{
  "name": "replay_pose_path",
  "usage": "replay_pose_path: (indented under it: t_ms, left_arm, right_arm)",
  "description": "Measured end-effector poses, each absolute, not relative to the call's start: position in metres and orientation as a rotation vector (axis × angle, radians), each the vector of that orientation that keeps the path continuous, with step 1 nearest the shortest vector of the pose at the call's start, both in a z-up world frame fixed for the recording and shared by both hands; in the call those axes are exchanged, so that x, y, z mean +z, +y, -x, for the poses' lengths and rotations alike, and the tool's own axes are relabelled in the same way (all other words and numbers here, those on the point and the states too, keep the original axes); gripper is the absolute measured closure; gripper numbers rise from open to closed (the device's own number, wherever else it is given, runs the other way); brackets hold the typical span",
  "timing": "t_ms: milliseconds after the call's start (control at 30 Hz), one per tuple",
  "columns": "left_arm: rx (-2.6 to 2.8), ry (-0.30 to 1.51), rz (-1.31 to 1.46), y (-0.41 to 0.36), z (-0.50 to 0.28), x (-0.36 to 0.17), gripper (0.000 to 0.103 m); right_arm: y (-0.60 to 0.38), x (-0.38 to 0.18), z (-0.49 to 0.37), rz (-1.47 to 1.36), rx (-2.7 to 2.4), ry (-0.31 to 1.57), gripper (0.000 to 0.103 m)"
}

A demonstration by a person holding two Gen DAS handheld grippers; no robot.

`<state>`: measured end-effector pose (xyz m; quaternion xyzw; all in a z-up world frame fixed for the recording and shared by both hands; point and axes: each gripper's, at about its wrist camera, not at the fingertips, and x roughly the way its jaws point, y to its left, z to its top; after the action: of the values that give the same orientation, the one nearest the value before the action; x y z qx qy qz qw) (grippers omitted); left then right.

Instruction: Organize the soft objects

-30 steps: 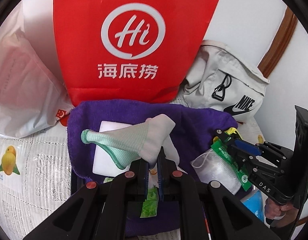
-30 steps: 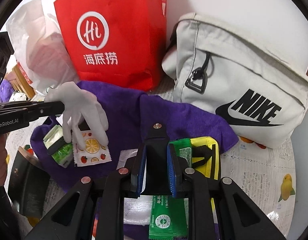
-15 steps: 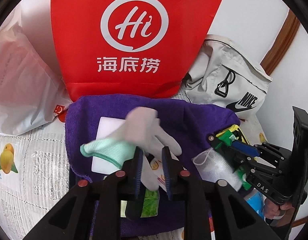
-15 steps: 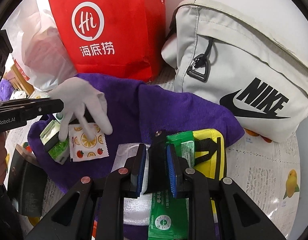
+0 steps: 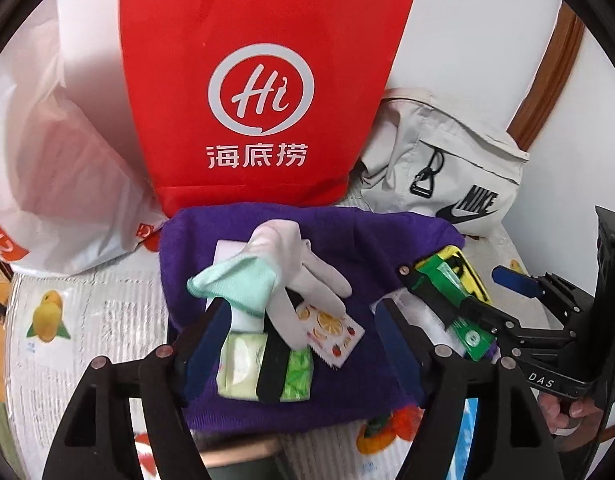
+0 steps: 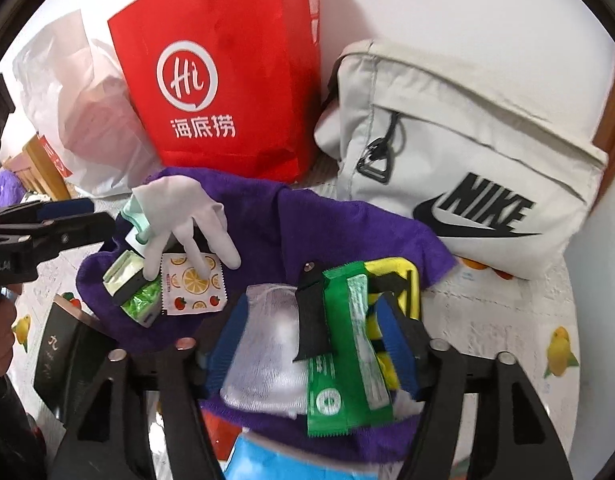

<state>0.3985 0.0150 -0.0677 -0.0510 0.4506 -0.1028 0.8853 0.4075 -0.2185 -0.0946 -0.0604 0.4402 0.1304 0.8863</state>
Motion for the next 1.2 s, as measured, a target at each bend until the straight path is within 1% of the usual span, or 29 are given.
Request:
replay_pose_path:
  t_ms: [67,133,167,233,333,400,567,667,900,1200]
  left_arm:
    - [-0.203,0.932,0.107,0.018,-0.386,-0.060,0.028]
    - [-0.188,0.922,0.103,0.021,-0.376,-0.054,0.022]
    - [-0.176,0.917,0.099,0.023,-0.369,-0.050,0.020]
    - [-0.151,0.910,0.086,0.025,-0.355,-0.044,0.017]
    - [-0.120,0.893,0.050,0.024,-0.328,-0.035,0.017]
    - [-0.110,0.878,0.032,0.020,-0.306,-0.029,0.015]
    - [-0.101,0.849,0.031,0.009,-0.254,-0.014,0.013]
    - [-0.103,0.830,0.009,0.002,-0.221,-0.005,0.013]
    - [-0.070,0.769,0.000,-0.003,-0.150,0.011,0.013]
    - [-0.050,0.713,0.011,-0.008,-0.082,0.010,0.013]
  right_arm:
    - [-0.219,-0.089,-0.399,0.126,0.263,0.911,0.031]
    - [-0.220,-0.081,-0.389,0.121,0.248,0.902,0.027]
    - [-0.221,-0.076,-0.381,0.117,0.237,0.898,0.024]
    - [-0.222,-0.071,-0.370,0.108,0.230,0.893,0.023]
    - [-0.223,-0.062,-0.349,0.080,0.246,0.896,0.023]
    - [-0.222,-0.058,-0.331,0.067,0.247,0.889,0.018]
    - [-0.217,-0.043,-0.281,0.057,0.231,0.851,0.012]
    - [-0.216,-0.033,-0.250,0.059,0.224,0.829,0.006]
    - [-0.221,-0.018,-0.176,0.043,0.174,0.789,0.006]
    - [-0.233,-0.017,-0.102,0.009,0.102,0.767,0.006]
